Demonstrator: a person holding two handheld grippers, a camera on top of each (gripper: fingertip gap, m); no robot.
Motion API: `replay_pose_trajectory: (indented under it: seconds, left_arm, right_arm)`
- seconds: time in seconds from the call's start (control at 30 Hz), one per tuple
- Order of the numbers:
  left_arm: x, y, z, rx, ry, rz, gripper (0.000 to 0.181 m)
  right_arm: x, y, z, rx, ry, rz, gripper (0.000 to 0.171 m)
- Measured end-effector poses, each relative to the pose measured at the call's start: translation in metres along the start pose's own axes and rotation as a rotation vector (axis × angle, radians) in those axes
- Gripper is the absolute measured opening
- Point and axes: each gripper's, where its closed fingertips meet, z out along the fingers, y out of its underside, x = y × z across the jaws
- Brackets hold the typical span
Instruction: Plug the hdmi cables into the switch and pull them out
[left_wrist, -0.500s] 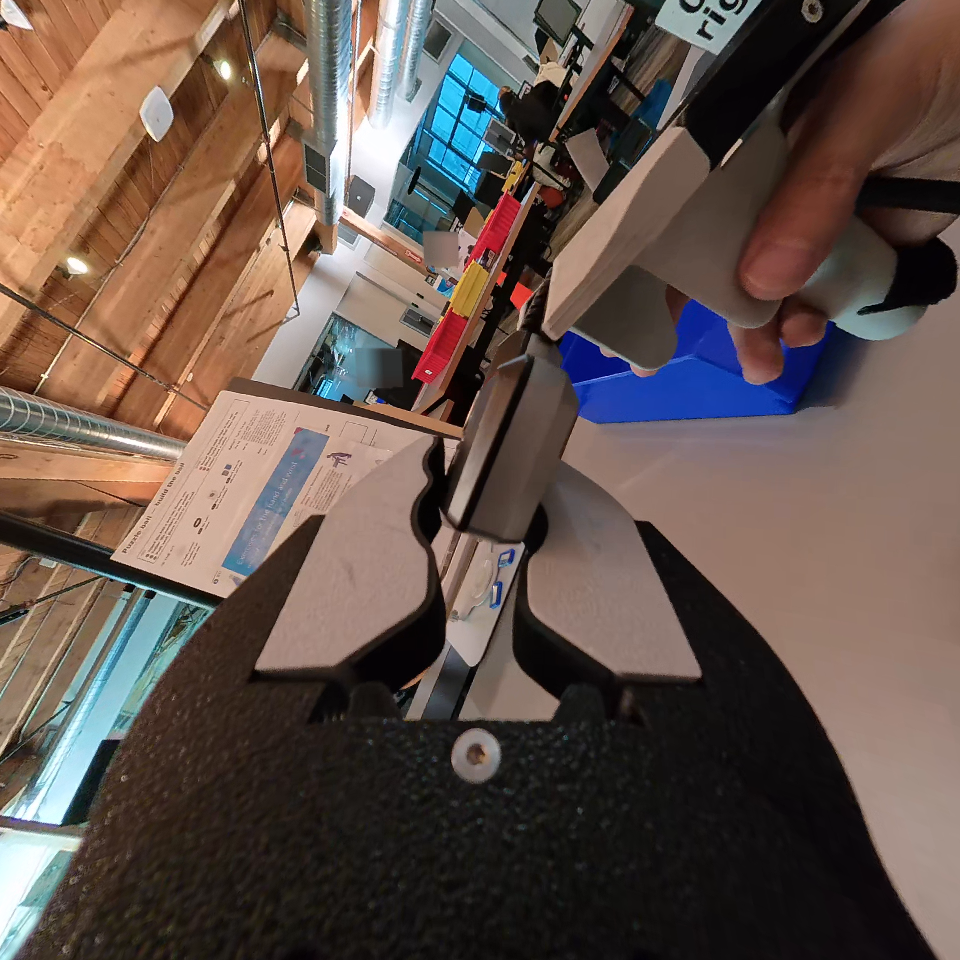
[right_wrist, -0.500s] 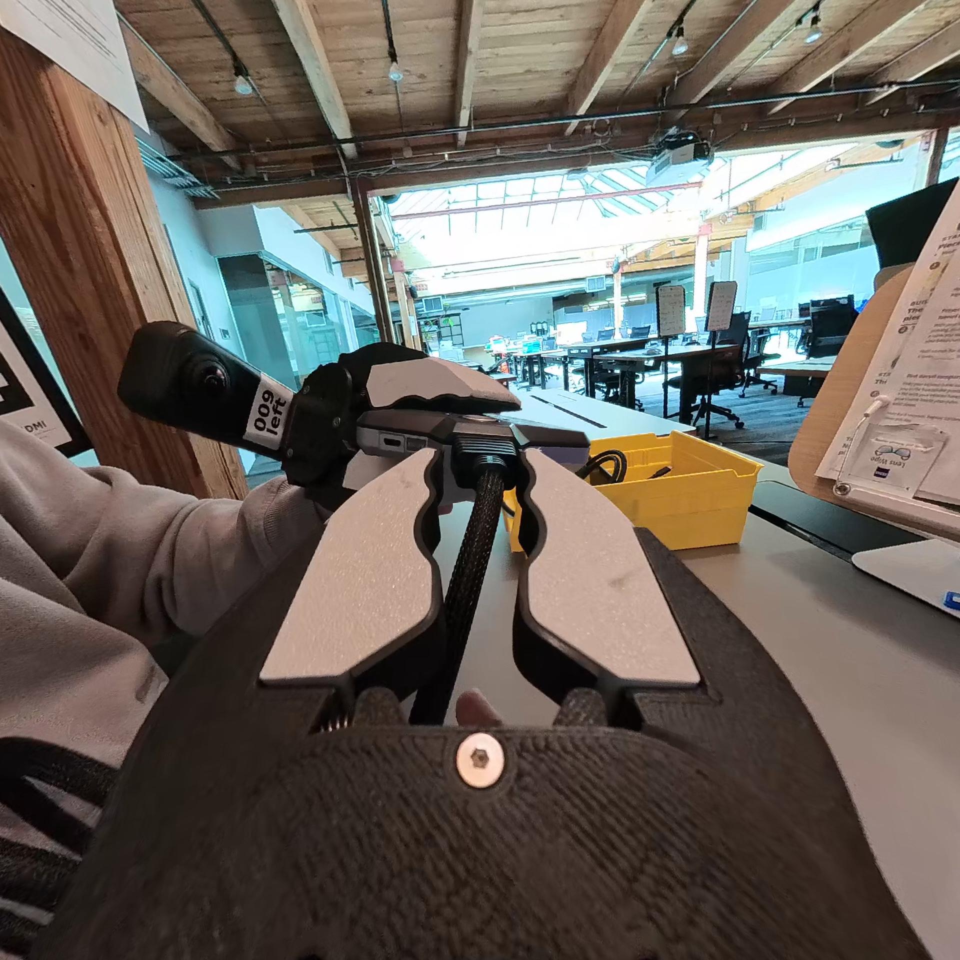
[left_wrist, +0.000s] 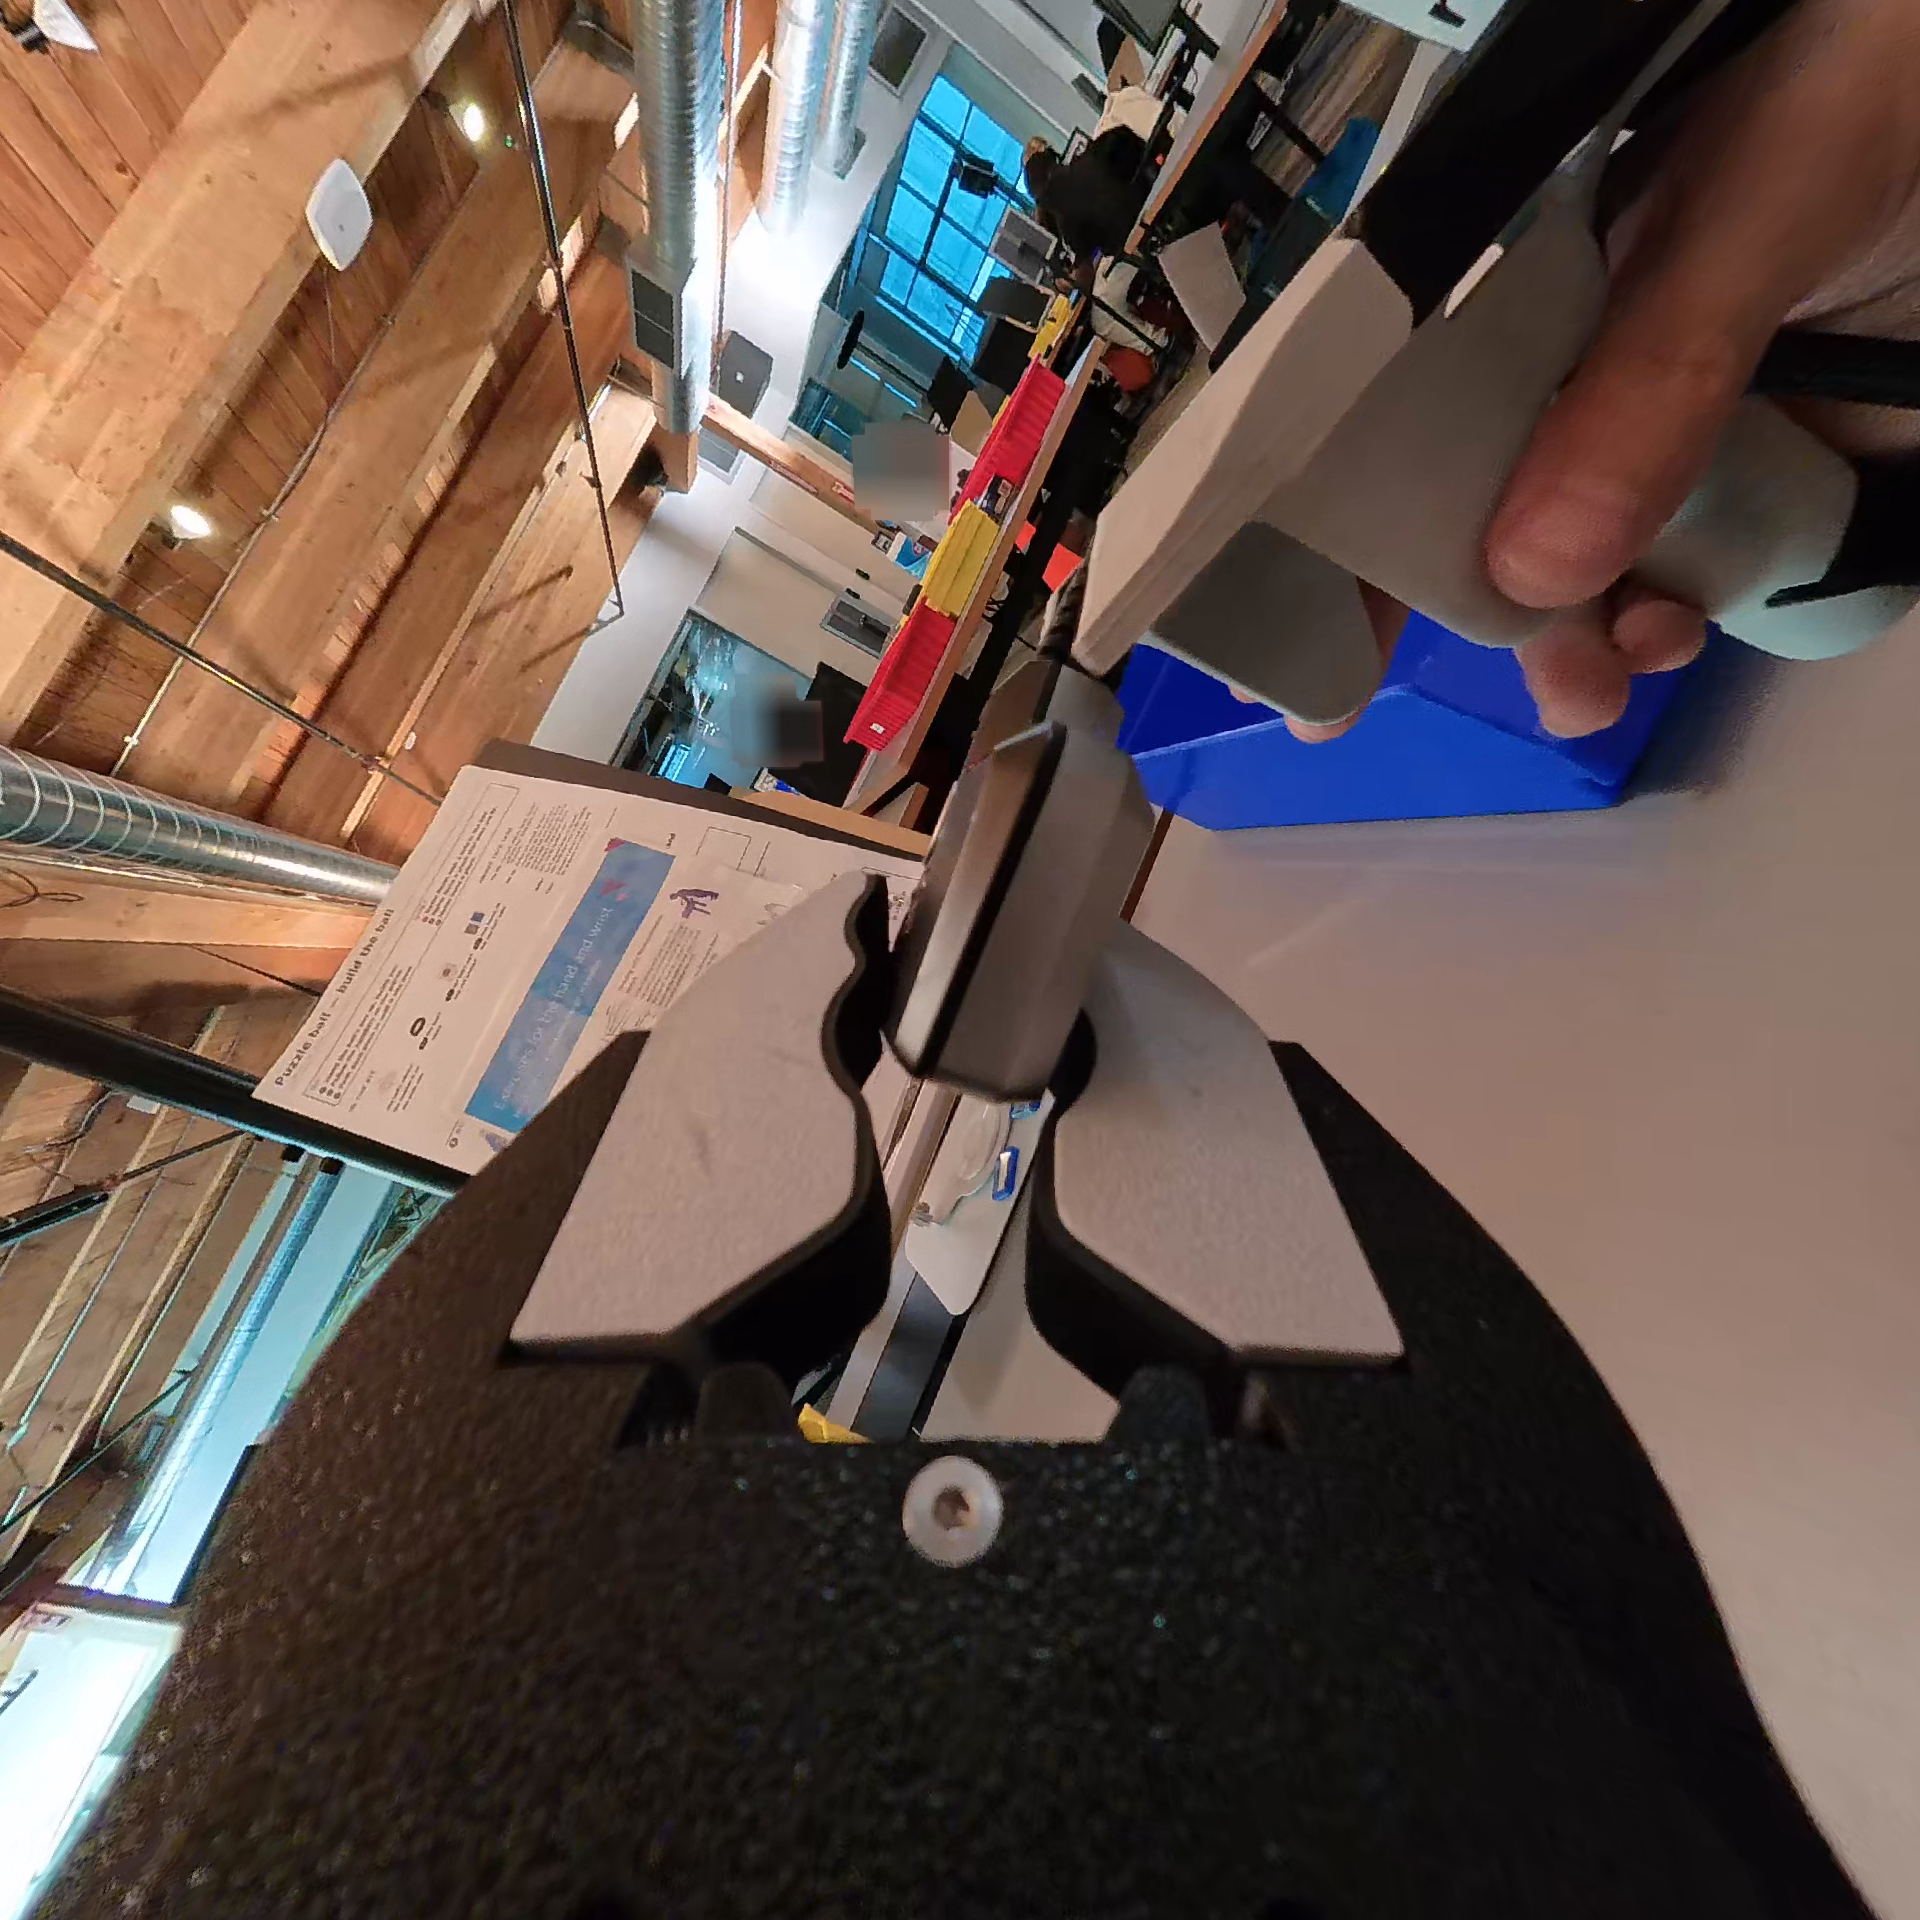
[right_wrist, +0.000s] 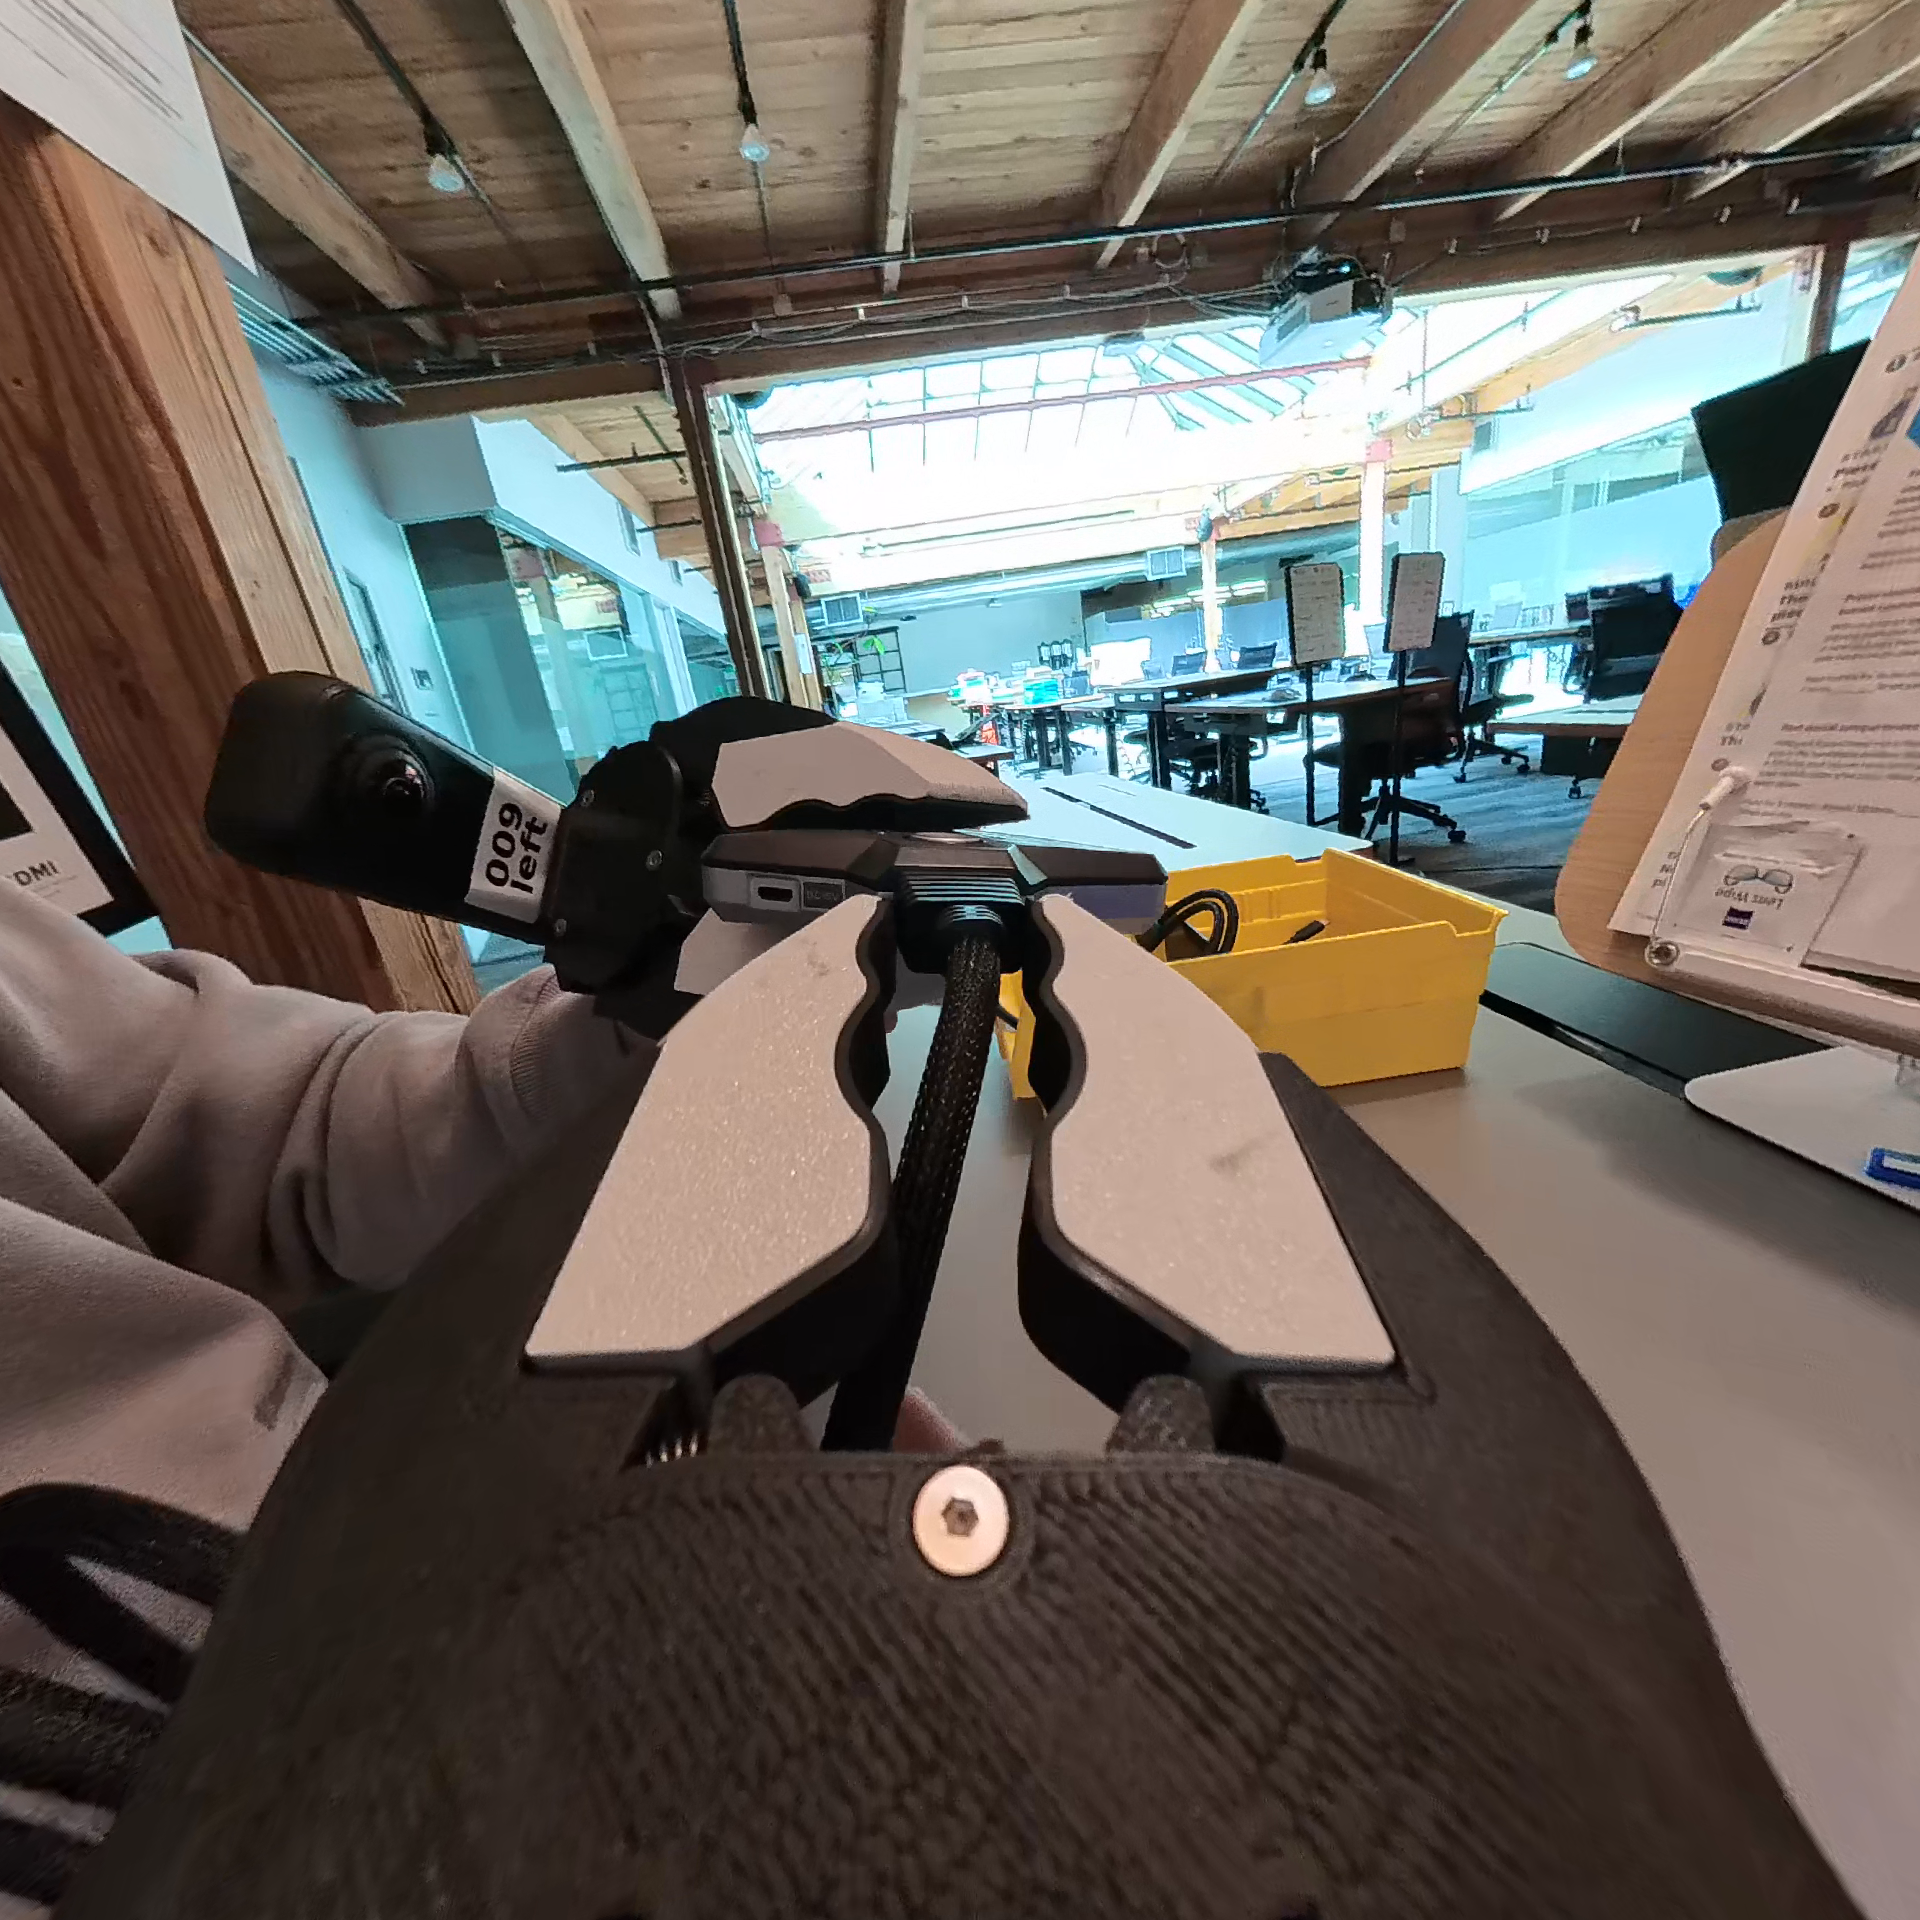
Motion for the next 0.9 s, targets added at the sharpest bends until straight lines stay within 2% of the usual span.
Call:
replay_pose_trajectory:
  seconds: [0.13,0.4,0.53,0.6,0.7,0.8,0.9]
  left_arm:
    - [0.001,0.005,0.0,-0.012,0.012,-0.011,0.027]
    - [0.002,0.0,-0.005,0.032,-0.008,-0.035,0.033]
    - [-0.012,0.003,-0.025,0.075,0.003,-0.164,0.042]
    - [-0.039,0.034,-0.037,0.002,-0.056,-0.278,0.039]
    - [-0.086,0.142,-0.054,-0.334,-0.171,-0.641,0.04]
    - [-0.096,0.241,-0.064,-0.605,-0.131,-1.059,0.042]
    - [-0.092,0.29,-0.061,-0.717,-0.103,-1.29,0.036]
  right_arm:
    - [0.002,0.004,0.002,0.0,-0.005,0.021,0.023]
    - [-0.004,0.004,0.004,-0.003,-0.021,-0.078,0.023]
    - [0.003,-0.022,-0.015,0.083,0.032,-0.111,0.023]
    - [0.013,-0.04,-0.035,0.146,0.077,-0.106,0.023]
    - [0.025,-0.044,-0.052,0.122,0.171,-0.17,0.023]
    - [0.026,-0.041,-0.048,0.107,0.173,-0.186,0.023]
    - [0.029,-0.034,-0.041,0.083,0.176,-0.189,0.023]
